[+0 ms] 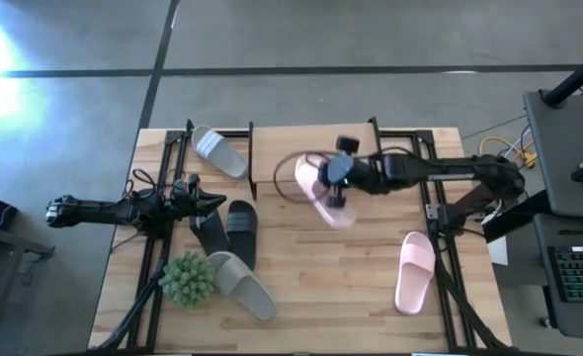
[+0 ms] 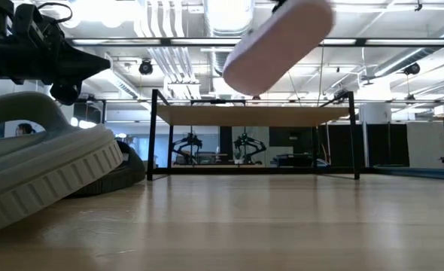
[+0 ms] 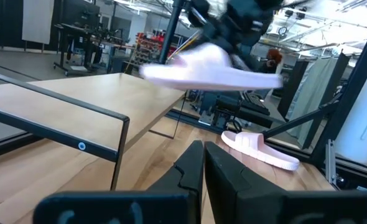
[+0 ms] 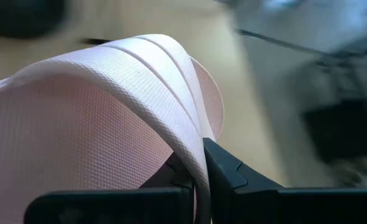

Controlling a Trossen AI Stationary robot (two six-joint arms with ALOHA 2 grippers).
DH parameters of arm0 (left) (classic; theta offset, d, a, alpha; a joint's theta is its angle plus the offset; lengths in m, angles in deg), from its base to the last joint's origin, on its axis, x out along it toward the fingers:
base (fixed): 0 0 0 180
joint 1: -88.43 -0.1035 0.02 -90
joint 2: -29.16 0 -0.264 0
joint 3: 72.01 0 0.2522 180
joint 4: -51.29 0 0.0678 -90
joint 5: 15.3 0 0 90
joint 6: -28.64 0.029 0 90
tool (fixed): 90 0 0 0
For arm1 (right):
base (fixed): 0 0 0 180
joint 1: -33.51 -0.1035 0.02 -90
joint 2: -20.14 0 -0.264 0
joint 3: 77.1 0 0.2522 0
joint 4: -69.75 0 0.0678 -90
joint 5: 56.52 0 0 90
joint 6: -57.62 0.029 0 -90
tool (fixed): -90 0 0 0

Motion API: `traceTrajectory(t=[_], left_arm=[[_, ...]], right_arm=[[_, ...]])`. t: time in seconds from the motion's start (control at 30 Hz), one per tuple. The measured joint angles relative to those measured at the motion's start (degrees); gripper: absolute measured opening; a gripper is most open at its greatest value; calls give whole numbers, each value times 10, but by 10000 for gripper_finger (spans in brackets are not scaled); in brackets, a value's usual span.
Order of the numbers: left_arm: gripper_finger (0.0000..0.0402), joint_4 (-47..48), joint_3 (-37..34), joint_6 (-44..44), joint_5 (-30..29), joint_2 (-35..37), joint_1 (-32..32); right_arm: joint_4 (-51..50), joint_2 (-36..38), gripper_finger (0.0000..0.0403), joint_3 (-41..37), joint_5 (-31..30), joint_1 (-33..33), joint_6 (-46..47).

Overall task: Pick and place slides into the shelf
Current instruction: Put the left pink slide under the shelf

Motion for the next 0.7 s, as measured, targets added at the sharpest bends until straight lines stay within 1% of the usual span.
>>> traceTrajectory(t=[0.1, 0.2, 0.3, 0.43, 0.47, 0.5, 0.63, 0.67, 0.7], left_arm=[[0, 0, 0, 0, 0, 0, 0], [0, 0, 0, 0, 0, 0, 0], [0, 0, 0, 0, 0, 0, 0], [0, -1, 0, 0, 0, 0, 0], [0, -1, 0, 0, 0, 0, 0], [0, -1, 0, 0, 0, -1, 0], [0, 0, 0, 0, 0, -1, 0], [0, 0, 0, 0, 0, -1, 0], [0, 1, 0, 0, 0, 0, 0]], right_arm=[[-68, 4, 13, -2, 69, -26, 64], [-128, 5, 13, -11, 111, -49, 107], [-126, 5, 13, -33, 130, -77, 141], [-92, -12, 13, -69, 130, -94, 183], [-76, -19, 13, -82, 121, -94, 192], [-61, -29, 13, -95, 97, -93, 200], [-7, -65, 13, -137, -64, -96, 221], [-4, -74, 13, -145, -95, -96, 233], [-4, -84, 13, -152, -113, -95, 250]])
